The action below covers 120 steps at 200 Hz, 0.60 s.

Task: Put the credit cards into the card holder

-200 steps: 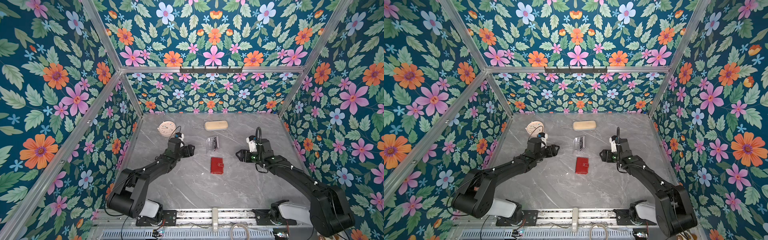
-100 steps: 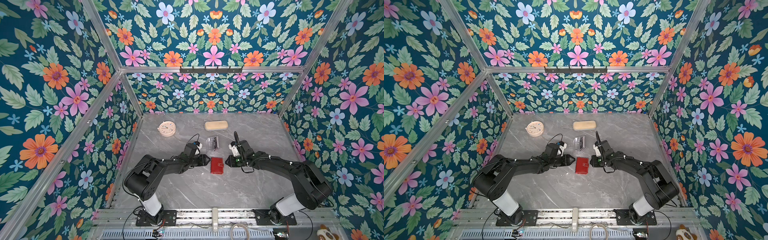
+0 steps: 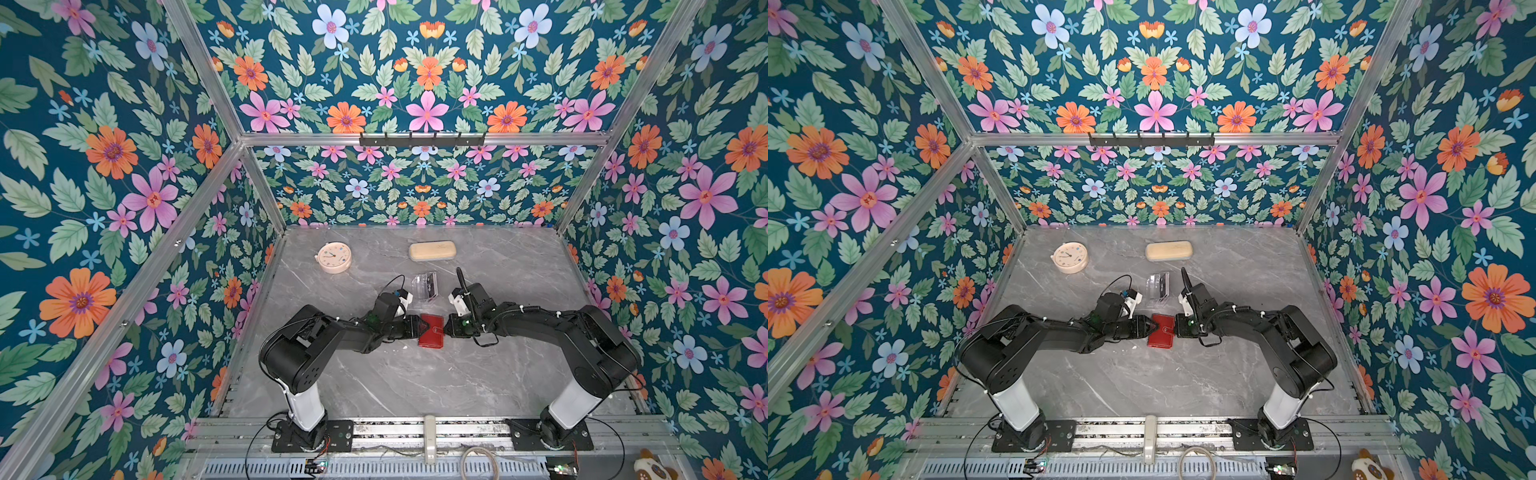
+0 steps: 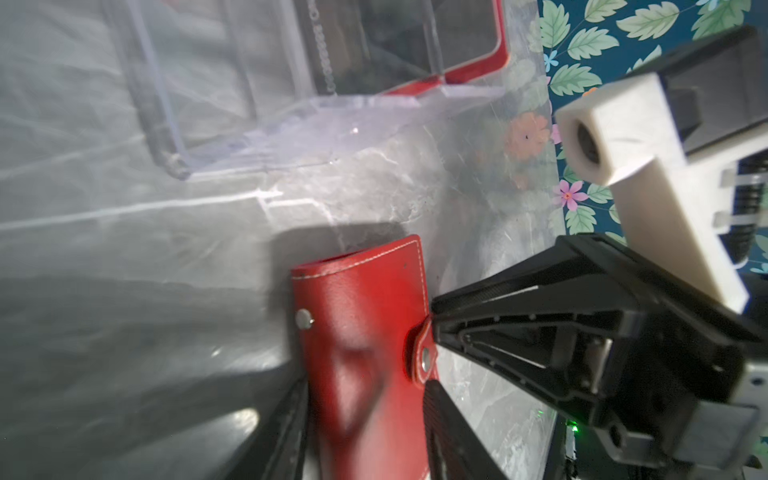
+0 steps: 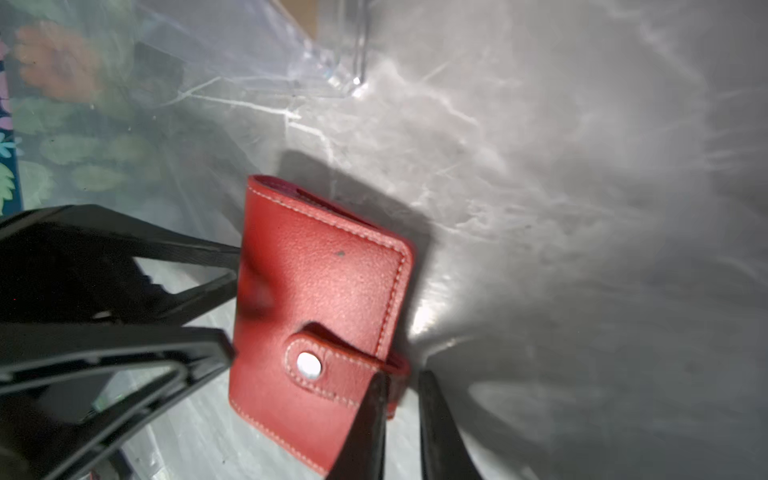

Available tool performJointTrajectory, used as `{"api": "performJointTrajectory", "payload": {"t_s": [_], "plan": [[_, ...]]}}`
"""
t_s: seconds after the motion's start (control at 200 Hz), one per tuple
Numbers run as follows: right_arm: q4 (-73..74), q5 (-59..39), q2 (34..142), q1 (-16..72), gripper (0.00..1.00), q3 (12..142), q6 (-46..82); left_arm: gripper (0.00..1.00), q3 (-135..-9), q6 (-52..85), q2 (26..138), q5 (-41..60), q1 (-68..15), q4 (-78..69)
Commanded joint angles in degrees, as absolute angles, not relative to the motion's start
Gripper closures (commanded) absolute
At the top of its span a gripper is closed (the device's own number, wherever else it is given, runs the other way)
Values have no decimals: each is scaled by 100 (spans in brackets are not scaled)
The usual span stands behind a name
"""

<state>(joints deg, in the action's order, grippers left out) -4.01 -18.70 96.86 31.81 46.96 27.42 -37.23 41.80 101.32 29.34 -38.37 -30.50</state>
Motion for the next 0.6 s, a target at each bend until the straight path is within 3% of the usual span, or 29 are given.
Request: {"api": "performJointTrajectory", "payload": {"t_s": [0.0, 0.18, 0.27, 0.595], "plan": [[-382, -1839, 9782, 3236, 82, 4717, 2857, 59, -3735, 4294, 10220, 3064, -3877, -3031], [-508, -1613, 9669, 3293, 82, 4744, 2865, 84, -3770, 4412, 10175, 2951, -3941, -2933], [-693, -1309, 9390, 3388, 80, 4784, 2820, 91, -3773, 4441, 10046, 2692, -3985, -2682], [-1047, -1161, 9152, 3794, 67, 5109, 2665, 94, -3814, 4635, 9624, 1971, -4104, -2066]]}}
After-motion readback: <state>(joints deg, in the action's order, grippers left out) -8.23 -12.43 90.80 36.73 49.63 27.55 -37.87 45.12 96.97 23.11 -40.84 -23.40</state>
